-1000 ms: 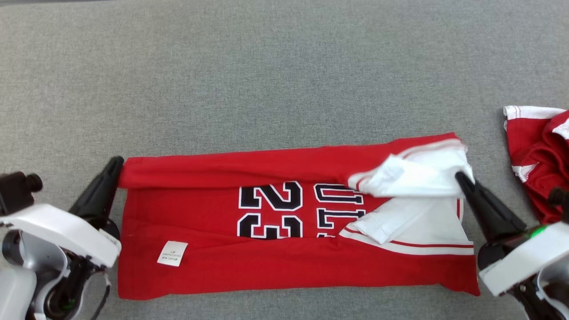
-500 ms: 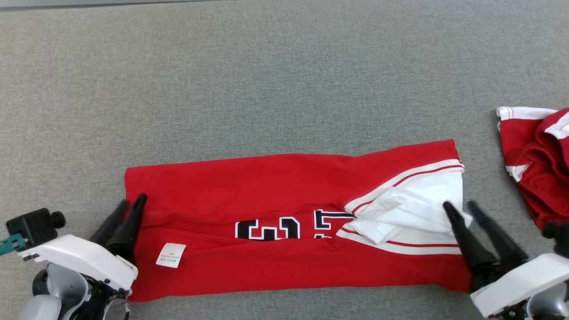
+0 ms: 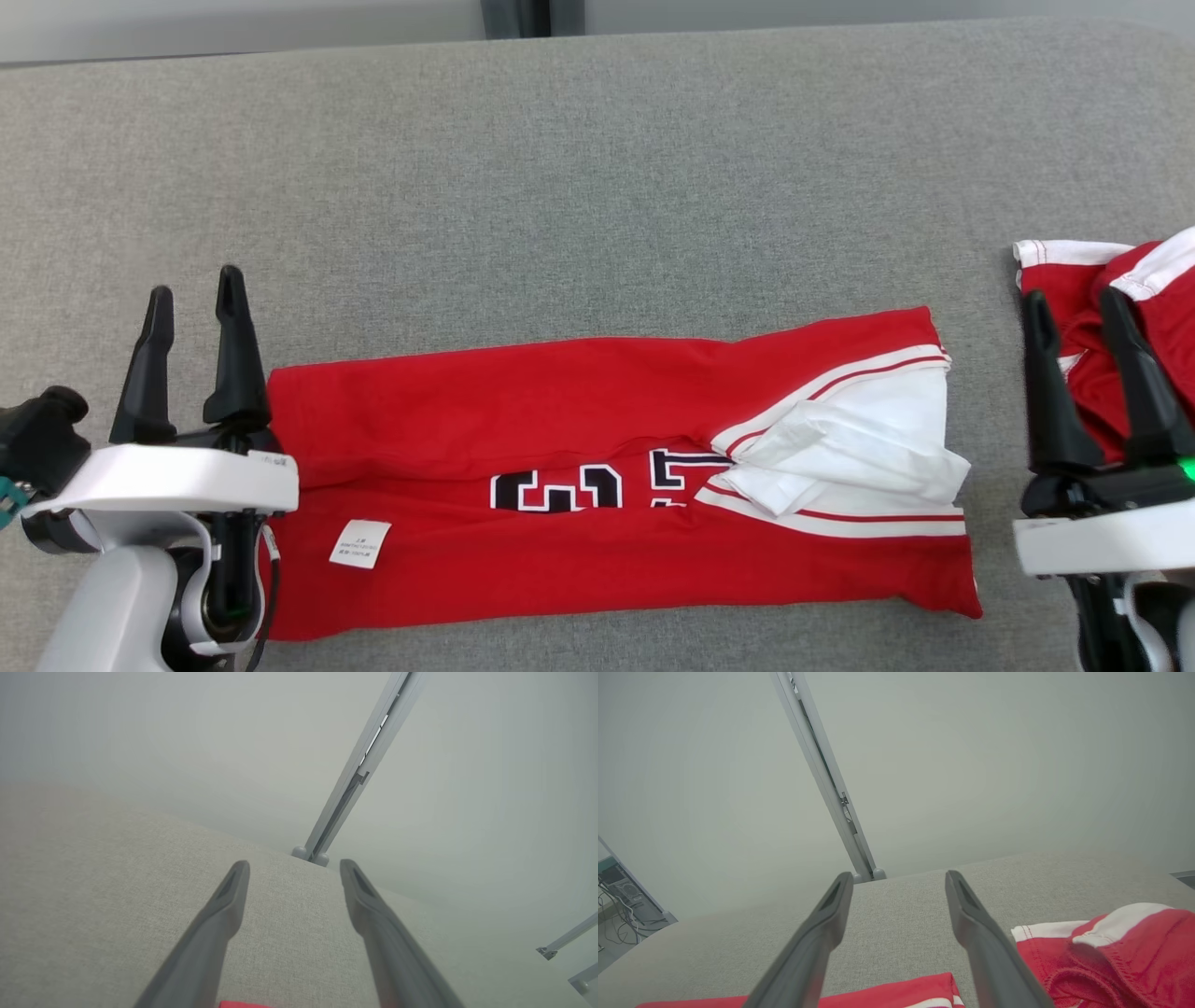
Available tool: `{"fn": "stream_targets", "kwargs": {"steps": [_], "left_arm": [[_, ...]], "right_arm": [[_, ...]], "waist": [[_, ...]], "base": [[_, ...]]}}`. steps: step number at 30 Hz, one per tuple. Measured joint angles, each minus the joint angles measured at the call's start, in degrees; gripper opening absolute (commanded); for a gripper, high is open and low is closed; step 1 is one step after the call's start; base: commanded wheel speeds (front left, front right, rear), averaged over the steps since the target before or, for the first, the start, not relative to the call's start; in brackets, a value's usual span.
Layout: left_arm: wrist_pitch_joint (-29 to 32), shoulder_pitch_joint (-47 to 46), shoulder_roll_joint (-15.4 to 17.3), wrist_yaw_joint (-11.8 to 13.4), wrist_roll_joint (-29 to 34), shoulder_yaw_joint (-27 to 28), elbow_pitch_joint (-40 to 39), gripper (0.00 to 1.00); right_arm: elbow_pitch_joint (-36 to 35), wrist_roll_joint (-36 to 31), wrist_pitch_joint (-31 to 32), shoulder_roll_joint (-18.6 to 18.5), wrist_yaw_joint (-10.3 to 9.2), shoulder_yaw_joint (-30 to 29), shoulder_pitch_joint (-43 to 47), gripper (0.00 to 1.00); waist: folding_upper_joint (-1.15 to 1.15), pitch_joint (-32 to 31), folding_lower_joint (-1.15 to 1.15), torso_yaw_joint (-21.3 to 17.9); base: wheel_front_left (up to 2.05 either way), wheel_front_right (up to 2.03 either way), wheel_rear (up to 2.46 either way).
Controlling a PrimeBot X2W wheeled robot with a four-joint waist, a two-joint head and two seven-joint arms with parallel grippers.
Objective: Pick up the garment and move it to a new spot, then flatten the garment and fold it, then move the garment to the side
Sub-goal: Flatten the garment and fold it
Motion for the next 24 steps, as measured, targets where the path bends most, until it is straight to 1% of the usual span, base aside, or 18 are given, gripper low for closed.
{"fn": "stream_targets", "kwargs": {"steps": [1, 3, 5, 10, 15, 19, 24], "left_arm": [[-0.8, -0.6, -0.4, 0.3, 0.8, -0.2, 0.1, 1.0], [-1.9, -1.1, 0.3, 1.3, 4.3, -1.0, 1.3, 1.0], [-2.6, -1.2, 0.8, 1.8, 6.4, -1.8, 2.7, 1.0], [-3.4, -1.0, 1.7, 2.5, 10.9, -3.9, 6.0, 1.0], [-3.5, 0.0, 2.7, 2.0, 12.2, -5.5, 8.1, 1.0], [-3.3, 1.4, 2.9, 1.6, 12.5, -6.4, 9.0, 1.0], [-2.0, 2.1, 3.1, 1.4, 12.5, -7.5, 8.6, 1.0]], "right_arm": [[0.6, -1.1, -0.3, 0.0, 0.0, 0.4, -0.6, 1.0], [2.1, -4.0, -1.2, 0.1, 0.0, 1.8, -1.7, 1.0], [3.9, -5.8, -1.9, 0.3, 0.0, 3.0, -2.7, 1.0], [8.2, -10.0, -3.3, 0.4, 0.0, 3.7, -3.3, 1.0], [12.0, -13.0, -4.3, 0.5, 0.0, 3.5, -2.9, 1.0], [14.5, -12.4, -4.1, 0.4, 0.0, 2.0, -1.2, 1.0], [15.1, -11.6, -4.0, 0.5, 0.0, 0.0, 0.4, 1.0]], "waist": [[0.0, -0.2, 0.0, 0.0], [0.0, -0.6, 0.0, 0.0], [0.0, -1.0, 0.0, -0.1], [0.0, -2.2, 0.0, 0.0], [0.0, -3.4, 0.0, 0.3], [0.0, -4.9, 0.0, 0.6], [0.0, -6.3, 0.0, 1.1]], "base": [[0.0, 0.0, 0.0], [0.0, 0.0, 0.0], [0.0, 0.0, 0.0], [0.0, 0.0, 0.0], [0.0, 0.0, 0.0], [0.0, 0.0, 0.0], [0.0, 0.0, 0.0]]}}
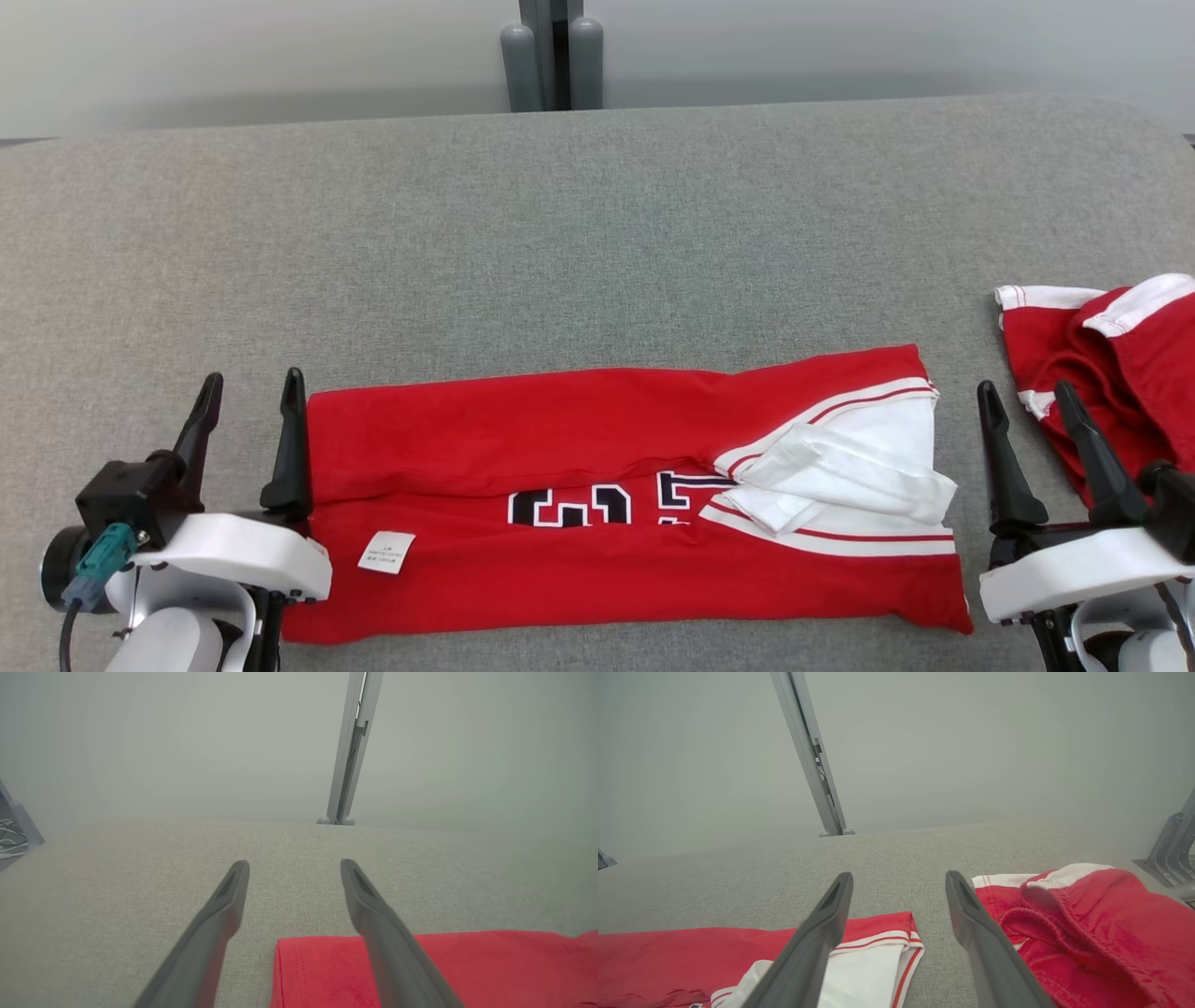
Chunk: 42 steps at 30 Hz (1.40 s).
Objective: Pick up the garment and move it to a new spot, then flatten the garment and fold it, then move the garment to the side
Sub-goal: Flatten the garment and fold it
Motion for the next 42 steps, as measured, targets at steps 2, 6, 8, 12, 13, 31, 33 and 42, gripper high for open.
{"fn": "stream_targets", "kwargs": {"steps": [2, 6, 8, 12, 13, 31, 33, 42], "left_arm": [[0.5, 0.7, 0.2, 0.1, 0.0, -0.2, -0.3, 1.0], [1.2, 1.0, 0.4, 0.6, 0.1, -0.5, -0.6, 1.0], [1.5, 1.0, 0.6, 0.6, 0.2, -0.5, -0.8, 1.0], [1.6, 1.0, 0.9, 0.8, 0.2, -0.6, -1.1, 1.0], [1.7, 1.0, 0.9, 0.8, 0.2, -0.7, -1.1, 1.0], [2.2, 0.3, 1.1, 1.4, 0.2, -1.6, -2.1, 1.0], [2.2, 0.2, 1.1, 1.4, 0.2, -1.6, -2.1, 1.0], [2.2, -0.6, 1.0, 1.4, 0.2, -1.9, -2.0, 1.0]], "right_arm": [[0.3, 0.1, 0.5, 0.0, 0.0, -0.1, 0.5, 1.0], [0.4, 0.1, 1.2, 0.0, 0.0, -0.1, 0.8, 1.0], [0.3, 0.1, 1.3, 0.0, 0.0, -0.2, 1.1, 1.0], [0.2, 0.1, 1.6, 0.0, 0.0, -0.1, 1.1, 1.0], [0.2, 0.1, 1.7, 0.0, 0.0, -0.1, 1.1, 1.0], [13.5, 2.0, 0.5, 0.0, 0.0, 2.2, -1.7, 1.0], [15.4, 2.0, 0.5, 0.0, 0.0, 2.6, -2.2, 1.0], [25.5, 7.7, -3.0, -0.3, -0.02, 9.3, -5.5, 1.0]], "waist": [[0.0, -0.3, 0.0, 0.1], [0.0, -0.6, 0.0, 0.4], [0.0, -0.7, 0.0, 0.4], [0.0, -0.9, 0.0, 0.3], [0.0, -0.9, 0.0, 0.2], [0.0, 1.7, 0.0, 0.8], [0.0, 2.0, 0.0, 0.8], [0.0, 3.0, 0.0, 1.1]], "base": [[0.0, 0.0, 0.0], [0.0, 0.0, 0.0], [0.0, 0.0, 0.0], [0.0, 0.0, 0.0], [0.0, 0.0, 0.0], [0.0, 0.0, 0.0], [0.0, 0.0, 0.0], [0.0, 0.0, 0.0]]}}
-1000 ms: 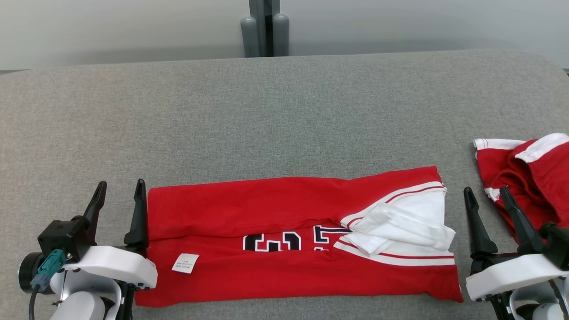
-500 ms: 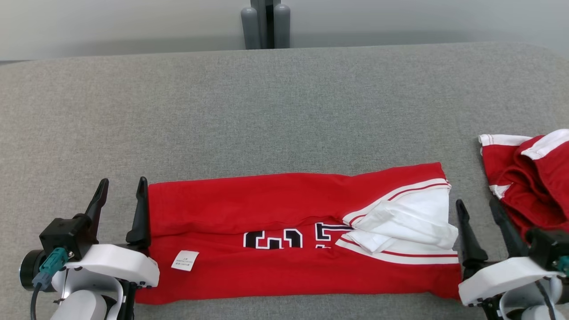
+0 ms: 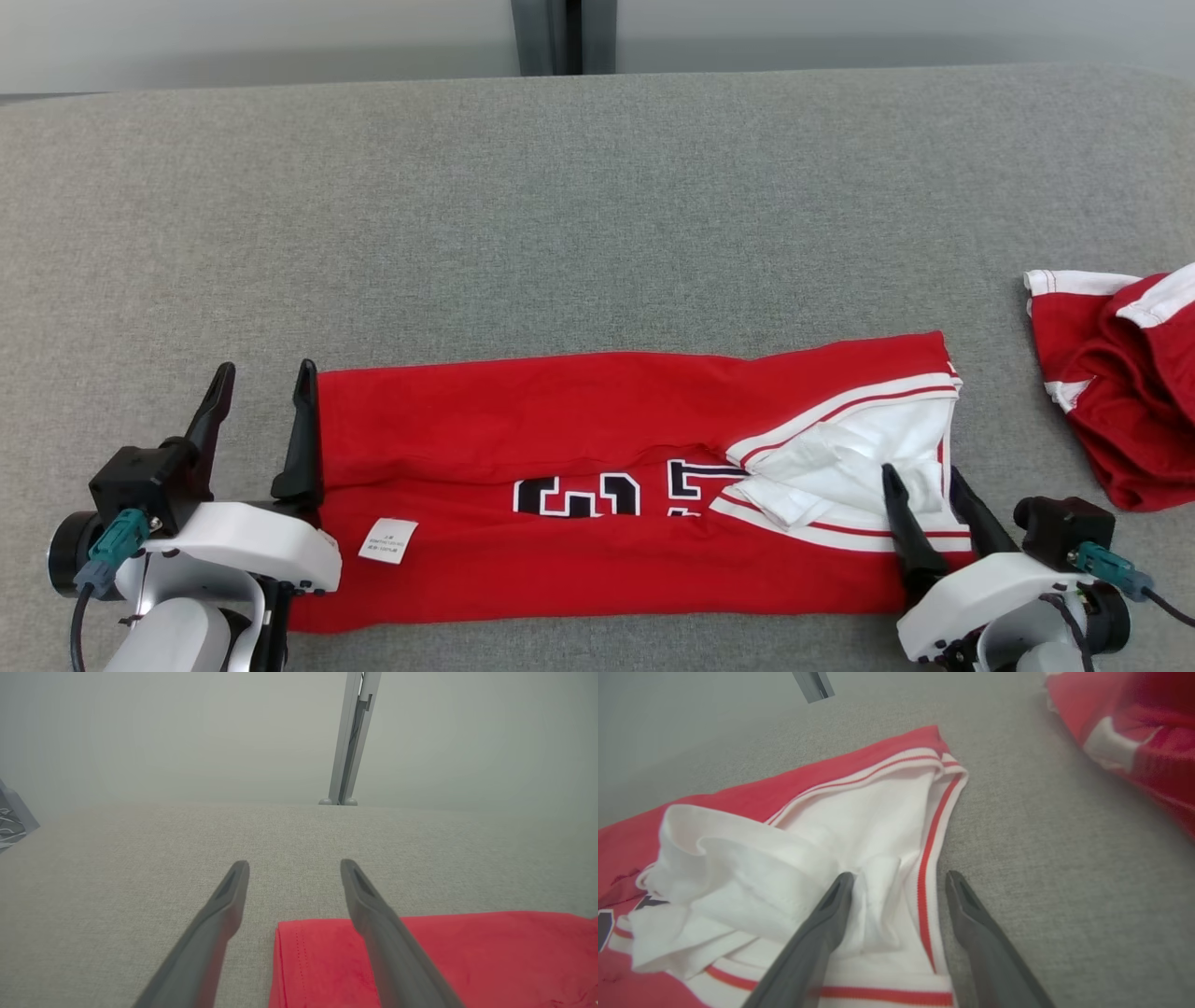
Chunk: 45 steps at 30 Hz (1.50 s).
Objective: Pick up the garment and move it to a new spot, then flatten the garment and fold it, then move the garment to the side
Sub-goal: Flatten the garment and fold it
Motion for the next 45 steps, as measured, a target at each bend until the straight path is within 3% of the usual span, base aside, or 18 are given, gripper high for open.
{"fn": "stream_targets", "kwargs": {"steps": [1, 2, 3, 4, 9, 15, 20, 25, 30, 36, 41, 45], "left_arm": [[0.0, 0.0, 0.0, 0.0, 0.0, 0.0, 0.0, 1.0], [-0.1, 0.0, 0.0, 0.0, 0.0, -0.1, -0.1, 1.0], [-0.3, -0.1, -0.1, 0.0, 0.0, -0.1, -0.2, 1.0], [-0.3, -0.1, -0.1, 0.2, 0.0, -0.1, -0.3, 1.0], [-0.3, -0.3, 0.1, 0.5, 0.0, 0.0, -0.6, 1.0], [-0.3, -0.3, 0.2, 0.7, 0.1, 0.0, -0.8, 1.0], [-0.3, -0.3, 0.2, 1.2, 0.1, -0.1, -1.2, 1.0], [-0.5, -0.4, 0.2, 1.2, 0.1, 0.0, -1.4, 1.0], [-1.0, -0.4, 0.2, 1.4, 0.2, -0.2, -1.5, 1.0], [-1.4, -1.0, 0.0, 1.2, 0.3, -0.5, -1.2, 1.0], [-1.5, -1.3, -0.5, 1.1, 0.4, -1.3, -0.7, 1.0], [-1.6, -2.1, -0.9, 0.7, 0.4, -1.8, -0.1, 1.0]], "right_arm": [[0.5, 0.7, -0.1, -0.2, -0.04, 0.7, 0.0, 1.0], [0.9, 1.7, -0.3, -0.3, -0.05, 1.9, 0.0, 0.88], [1.2, 2.7, -0.8, -0.3, -0.05, 2.5, 0.0, 0.4], [1.5, 3.3, -1.3, -0.4, -0.07, 3.1, -0.1, 0.0], [2.8, 5.1, -3.1, 0.2, 0.05, 4.0, -0.3, 0.0], [2.6, 3.4, -4.5, 0.3, 0.3, -0.7, -1.2, 0.0], [0.1, 1.6, -4.9, -2.3, 0.2, -5.8, -1.1, 0.0], [-6.2, -1.4, -4.6, -2.9, 0.04, -6.5, -1.2, 0.0], [-17.8, -3.9, -1.9, -1.7, 0.03, 0.1, -1.4, 0.0], [-27.9, -3.7, 2.6, -0.5, 0.03, 13.0, -1.2, 0.0], [-27.5, -0.7, 5.0, 0.0, 0.03, 22.7, -3.4, 0.0], [-22.1, 1.3, 5.3, 0.3, 0.03, 28.4, -6.8, 0.0]], "waist": [[0.0, 0.0, 0.0, 0.0], [0.0, 0.0, 0.0, 0.1], [0.0, 0.0, 0.0, 0.0], [0.0, 0.0, 0.0, 0.0], [0.0, 0.1, 0.0, -0.5], [0.0, 0.0, 0.0, -1.1], [0.0, 0.1, 0.0, -1.2], [0.0, 0.1, 0.0, -1.3], [0.0, -0.2, 0.0, -1.3], [0.0, -0.6, 0.0, -0.3], [0.0, -0.6, 0.0, 1.3], [0.0, -0.2, 0.0, 2.8]], "base": [[0.0, 0.0, 0.0], [0.0, 0.0, 0.0], [0.0, 0.0, 0.0], [0.0, 0.0, 0.0], [0.0, 0.0, 0.0], [0.0, 0.0, 0.0], [0.0, 0.0, 0.0], [0.0, 0.0, 0.0], [0.0, 0.0, 0.0], [0.0, 0.0, 0.0], [0.0, 0.0, 0.0], [0.0, 0.0, 0.0]]}}
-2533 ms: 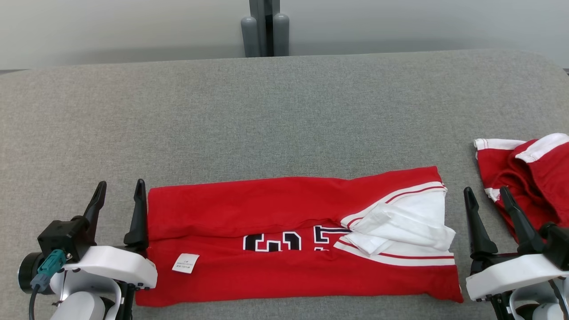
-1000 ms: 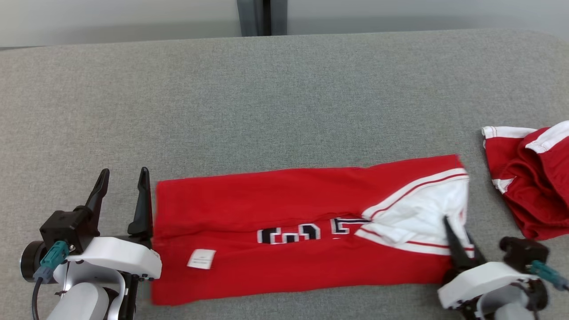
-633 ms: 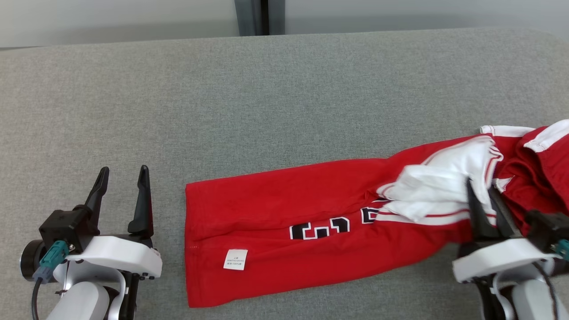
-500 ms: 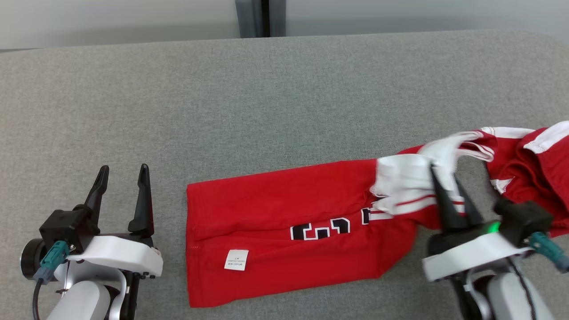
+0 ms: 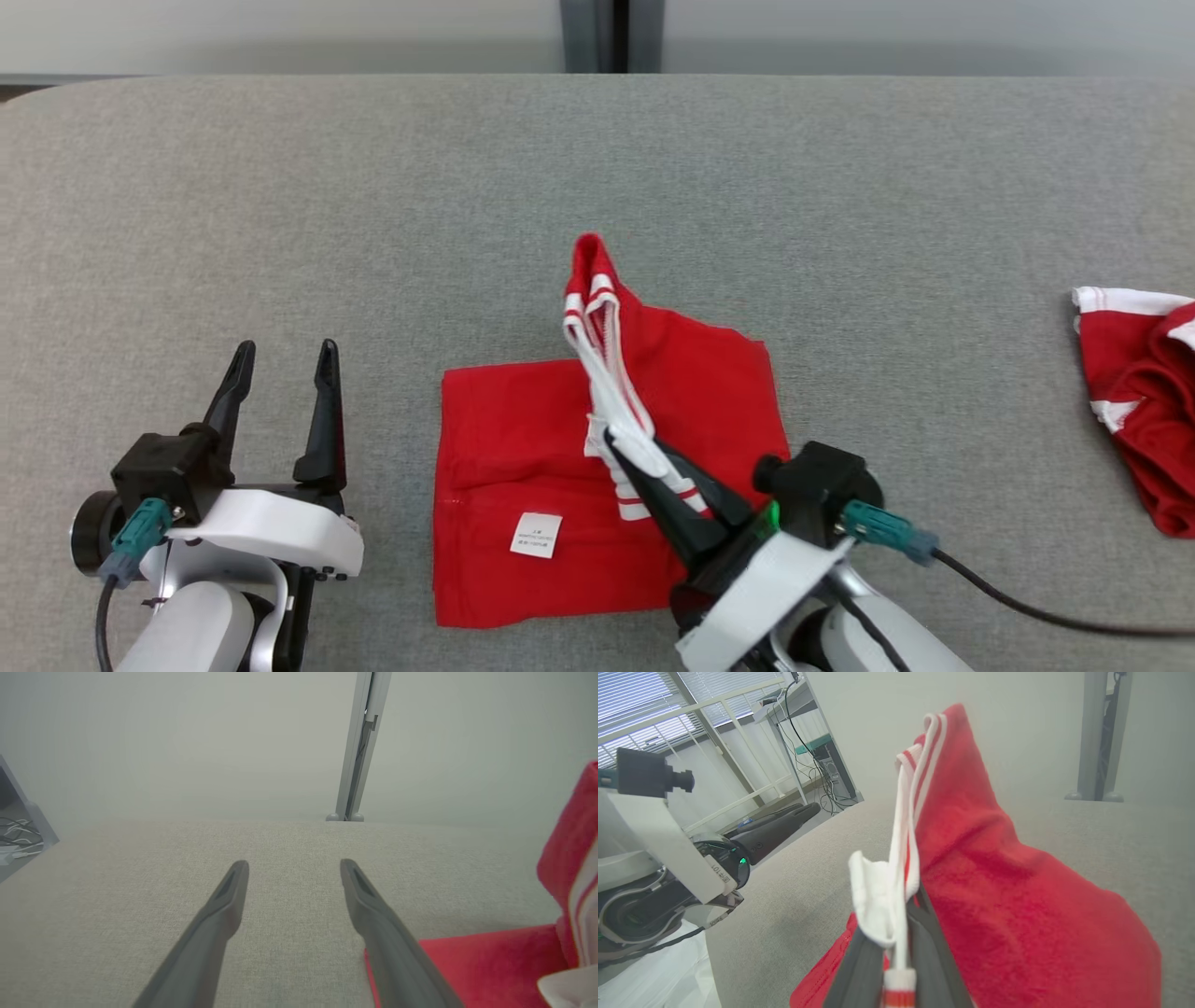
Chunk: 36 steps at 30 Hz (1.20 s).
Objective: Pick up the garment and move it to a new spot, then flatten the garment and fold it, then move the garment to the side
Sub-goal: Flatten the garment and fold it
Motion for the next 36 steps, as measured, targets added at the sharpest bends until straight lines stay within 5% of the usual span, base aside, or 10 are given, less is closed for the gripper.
{"fn": "stream_targets", "kwargs": {"steps": [13, 14, 15, 16, 25, 36], "left_arm": [[-0.5, -2.1, -2.0, -1.5, 0.1, -2.3, 2.9, 1.0], [-0.5, -2.5, -2.0, -1.5, 0.1, -2.3, 3.0, 1.0], [-0.7, -2.7, -2.0, -1.5, 0.1, -2.4, 3.0, 1.0], [-0.7, -2.7, -2.1, -1.6, 0.1, -2.4, 3.2, 1.0], [-1.0, -3.6, -2.0, -2.0, 0.1, -2.6, 4.4, 1.0], [-1.5, -3.2, -1.1, -1.4, -0.1, -1.3, 3.6, 1.0]], "right_arm": [[19.7, 12.6, -6.0, 0.1, 0.0, 12.8, -12.7, 0.0], [20.5, 13.9, -6.4, 0.0, 0.0, 13.5, -13.3, 0.16], [21.2, 14.7, -6.7, 0.0, 0.0, 14.4, -14.0, 0.67], [21.5, 15.7, -7.5, 0.0, 0.0, 15.2, -14.4, 1.0], [16.1, 25.2, -10.9, 0.2, 0.0, 21.8, -17.9, 1.0], [7.2, 15.0, -12.0, 0.1, 0.0, -1.7, -12.0, 1.0]], "waist": [[0.0, 2.7, 0.0, 3.9], [0.0, 2.9, 0.0, 4.0], [0.0, 3.0, 0.0, 4.1], [0.0, 3.1, 0.0, 4.1], [0.0, 3.5, 0.0, 2.3], [0.0, 2.8, 0.0, -0.4]], "base": [[0.0, 0.0, 0.0], [0.0, 0.0, 0.0], [0.0, 0.0, 0.0], [0.0, 0.0, 0.0], [0.0, 0.0, 0.0], [0.0, 0.0, 0.0]]}}
